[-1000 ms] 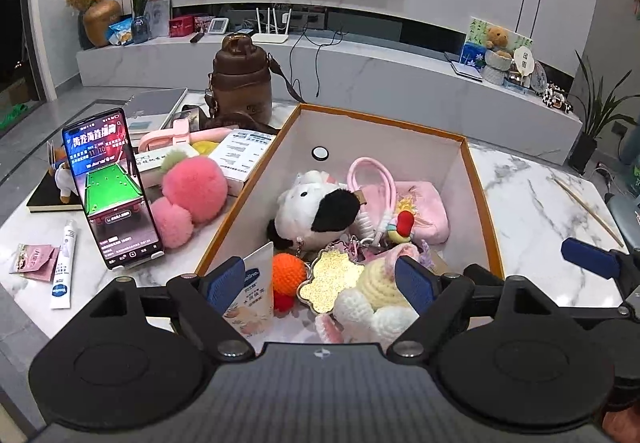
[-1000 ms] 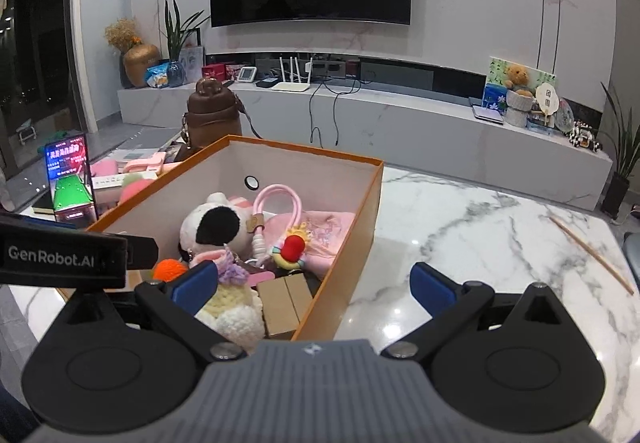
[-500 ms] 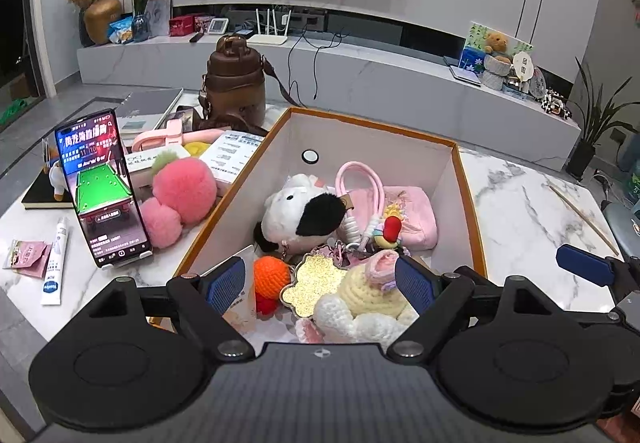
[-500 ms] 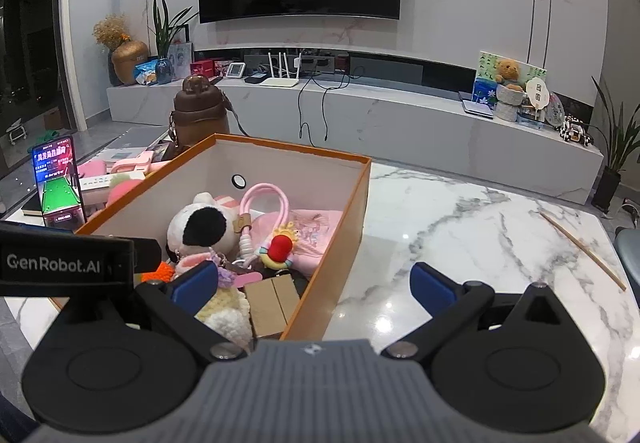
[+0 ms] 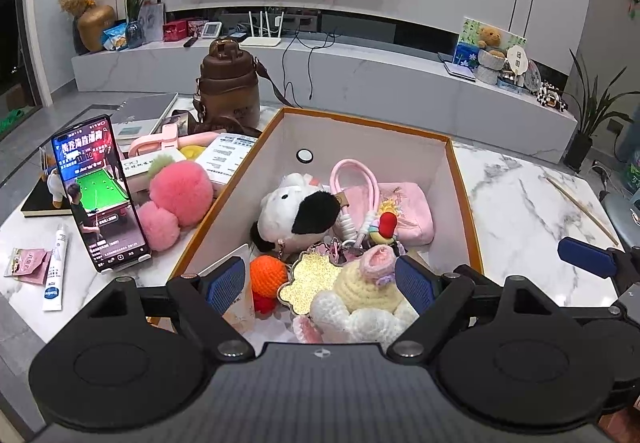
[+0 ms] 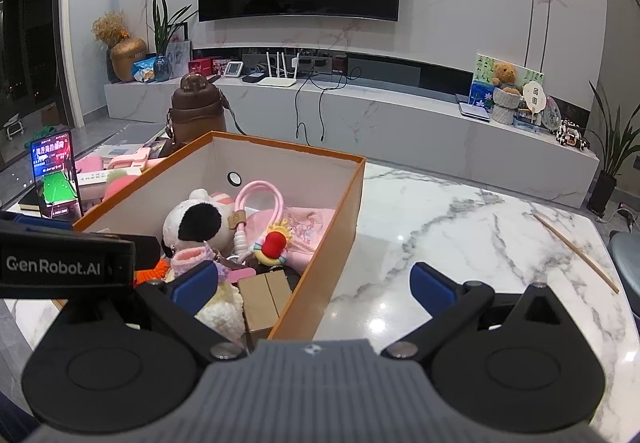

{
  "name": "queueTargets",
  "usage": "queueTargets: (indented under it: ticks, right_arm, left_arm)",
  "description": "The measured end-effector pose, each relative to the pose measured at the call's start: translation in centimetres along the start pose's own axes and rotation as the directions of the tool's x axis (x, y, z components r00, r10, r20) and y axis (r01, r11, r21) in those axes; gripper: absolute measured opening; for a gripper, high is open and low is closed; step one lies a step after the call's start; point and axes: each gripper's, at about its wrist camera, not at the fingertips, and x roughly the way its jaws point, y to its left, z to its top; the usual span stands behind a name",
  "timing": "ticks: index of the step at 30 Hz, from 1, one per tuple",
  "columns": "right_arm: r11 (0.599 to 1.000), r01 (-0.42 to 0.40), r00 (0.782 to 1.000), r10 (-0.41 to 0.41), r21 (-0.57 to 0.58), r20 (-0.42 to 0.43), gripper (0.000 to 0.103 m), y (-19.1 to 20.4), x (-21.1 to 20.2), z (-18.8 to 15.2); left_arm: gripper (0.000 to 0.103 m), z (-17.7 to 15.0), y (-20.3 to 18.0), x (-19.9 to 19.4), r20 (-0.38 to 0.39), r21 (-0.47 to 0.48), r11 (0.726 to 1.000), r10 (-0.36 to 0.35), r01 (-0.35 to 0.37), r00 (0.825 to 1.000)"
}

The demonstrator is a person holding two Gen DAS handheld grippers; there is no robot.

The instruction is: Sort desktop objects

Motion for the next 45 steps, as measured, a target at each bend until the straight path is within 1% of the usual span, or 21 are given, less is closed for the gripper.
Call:
queueTargets:
  ticks: [29,45]
  right_arm:
    - [1.000,0.002,1.000,-0.002,-0.020,-0.007,0.102,0.5,0.1,-0.2]
    - [0.999,0.035,0.999,-0.035,-0.009,-0.013,0.102,0.3,0.5,-1.3]
  left_arm:
    - [0.097,-0.3,-0.1,-0.1,-0.003,0.007,1.000,-0.001,0.001,1.000]
    - [0.097,-0.7,-1.2,0.2,-0.011,0.058,0.997,0.047,-0.046,0.999]
